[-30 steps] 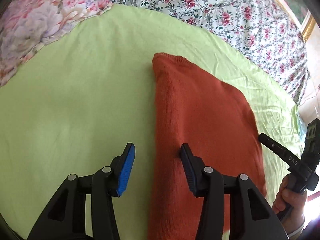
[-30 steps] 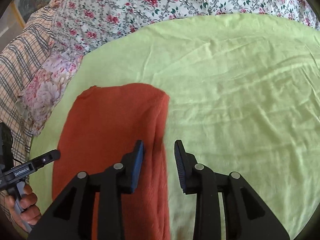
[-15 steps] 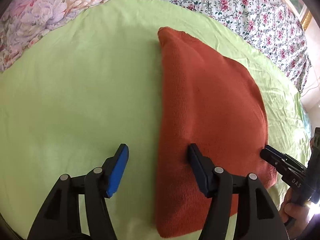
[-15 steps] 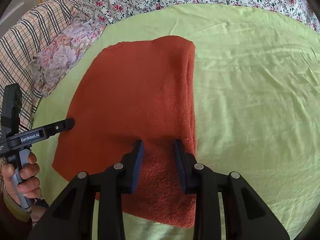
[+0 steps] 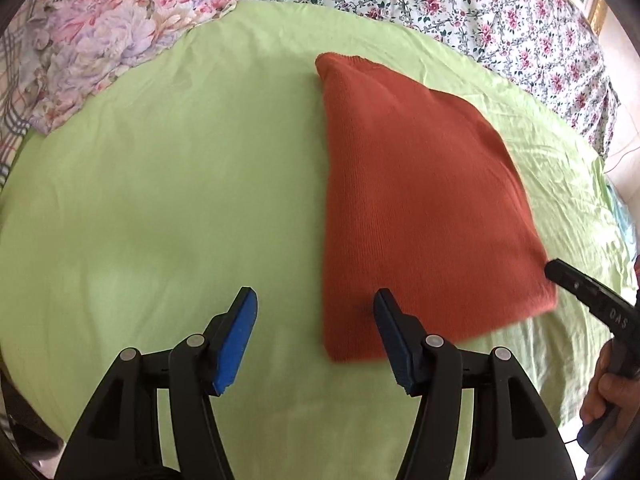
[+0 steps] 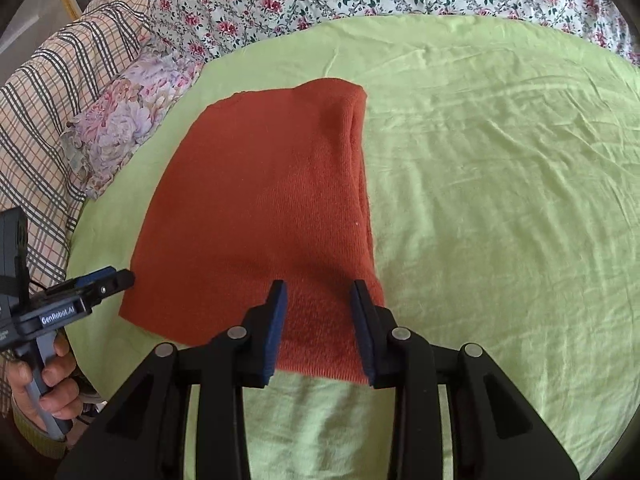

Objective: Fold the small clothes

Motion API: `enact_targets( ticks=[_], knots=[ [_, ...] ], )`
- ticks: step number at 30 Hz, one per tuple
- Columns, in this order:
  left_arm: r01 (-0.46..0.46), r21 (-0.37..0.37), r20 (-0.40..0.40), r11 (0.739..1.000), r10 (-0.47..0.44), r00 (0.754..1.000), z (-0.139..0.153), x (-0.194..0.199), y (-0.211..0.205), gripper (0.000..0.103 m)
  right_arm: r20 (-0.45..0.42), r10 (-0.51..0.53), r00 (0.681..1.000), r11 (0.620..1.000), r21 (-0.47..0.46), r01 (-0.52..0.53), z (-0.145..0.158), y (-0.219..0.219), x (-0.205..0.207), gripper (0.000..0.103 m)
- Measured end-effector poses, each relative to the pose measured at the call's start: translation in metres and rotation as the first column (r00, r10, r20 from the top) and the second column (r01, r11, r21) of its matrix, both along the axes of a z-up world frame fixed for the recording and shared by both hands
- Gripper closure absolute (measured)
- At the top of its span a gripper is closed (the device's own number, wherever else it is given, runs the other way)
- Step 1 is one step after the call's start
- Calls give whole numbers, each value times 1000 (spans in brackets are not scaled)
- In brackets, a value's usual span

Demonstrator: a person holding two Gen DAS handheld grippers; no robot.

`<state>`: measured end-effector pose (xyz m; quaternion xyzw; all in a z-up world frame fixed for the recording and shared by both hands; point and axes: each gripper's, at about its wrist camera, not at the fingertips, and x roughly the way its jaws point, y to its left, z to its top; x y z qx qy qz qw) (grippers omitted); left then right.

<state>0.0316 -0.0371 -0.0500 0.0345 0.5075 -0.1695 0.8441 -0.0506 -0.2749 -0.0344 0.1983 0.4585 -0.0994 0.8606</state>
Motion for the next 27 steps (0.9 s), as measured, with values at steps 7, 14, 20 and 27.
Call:
enact_targets(
  ticks=[7, 14, 20, 27],
  knots=[
    [1, 17, -5, 1000, -1, 1000, 1, -31, 7, 39, 19, -27, 999, 1000, -5, 27, 13, 7, -18, 65],
    [20, 44, 22, 999, -21, 1000, 5, -65, 5, 30, 39, -31, 999, 999, -5, 31, 18, 18, -43, 58],
    [28, 54, 56, 998, -31, 998, 9, -95, 8, 29, 57, -42, 997, 999, -7, 43, 19, 28, -75, 48],
    [38, 55, 91, 998, -43, 995, 18, -121, 11, 26, 70, -58, 996, 998, 1, 58, 19, 41, -106, 38]
  ],
)
